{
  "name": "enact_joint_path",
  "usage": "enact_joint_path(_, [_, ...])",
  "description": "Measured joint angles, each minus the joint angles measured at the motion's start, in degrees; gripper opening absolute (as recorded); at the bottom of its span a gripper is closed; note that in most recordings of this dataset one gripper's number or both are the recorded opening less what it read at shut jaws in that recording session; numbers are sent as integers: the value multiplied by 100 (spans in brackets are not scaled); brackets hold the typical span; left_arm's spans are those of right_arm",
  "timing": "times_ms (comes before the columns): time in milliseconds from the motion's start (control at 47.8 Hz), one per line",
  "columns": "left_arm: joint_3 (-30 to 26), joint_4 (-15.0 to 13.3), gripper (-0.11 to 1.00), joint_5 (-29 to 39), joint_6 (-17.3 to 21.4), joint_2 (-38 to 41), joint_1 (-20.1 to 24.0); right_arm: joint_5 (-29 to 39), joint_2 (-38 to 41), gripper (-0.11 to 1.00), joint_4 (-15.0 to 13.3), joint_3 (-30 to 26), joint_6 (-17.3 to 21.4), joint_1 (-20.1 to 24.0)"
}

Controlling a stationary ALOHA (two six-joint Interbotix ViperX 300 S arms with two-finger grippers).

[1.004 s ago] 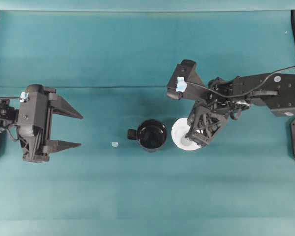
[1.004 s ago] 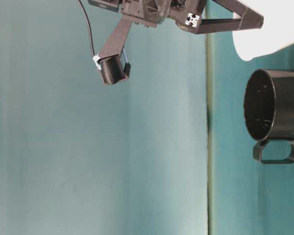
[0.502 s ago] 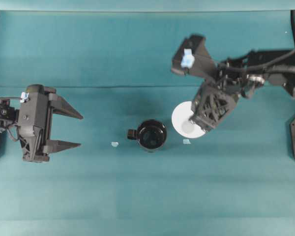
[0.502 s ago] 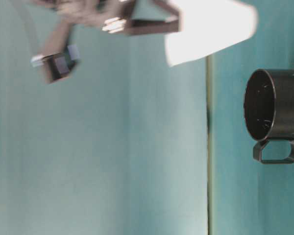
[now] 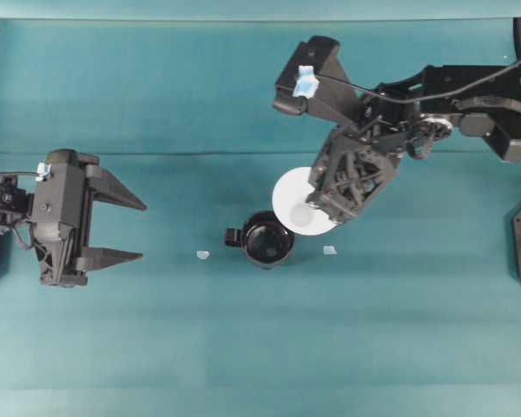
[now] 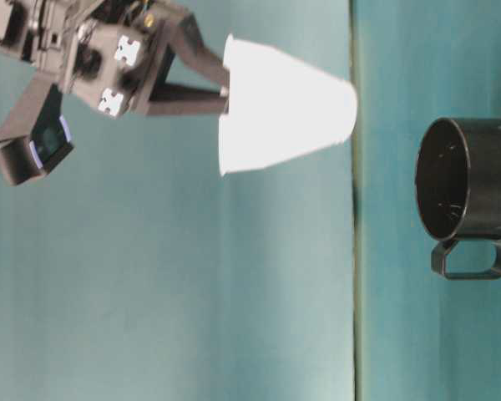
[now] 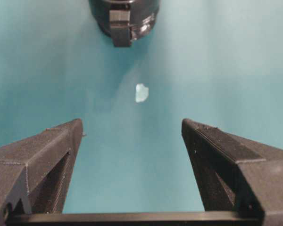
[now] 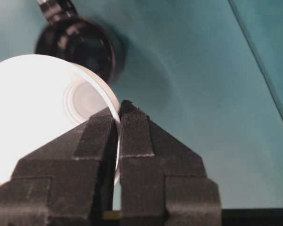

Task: Put the paper cup into the moved cup holder.
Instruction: 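Lift the paper cup and carry it left over the cup holder, then lower the paper cup into the cup holder and release it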

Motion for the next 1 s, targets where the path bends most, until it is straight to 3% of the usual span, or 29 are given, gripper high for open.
enact_joint_path(627, [0,0,85,9,-202,0,0,-694,1081,-9,18,-193,0,246])
enact_joint_path(1004, [0,9,85,9,-202,0,0,-940,1160,-9,26,-149,0,308])
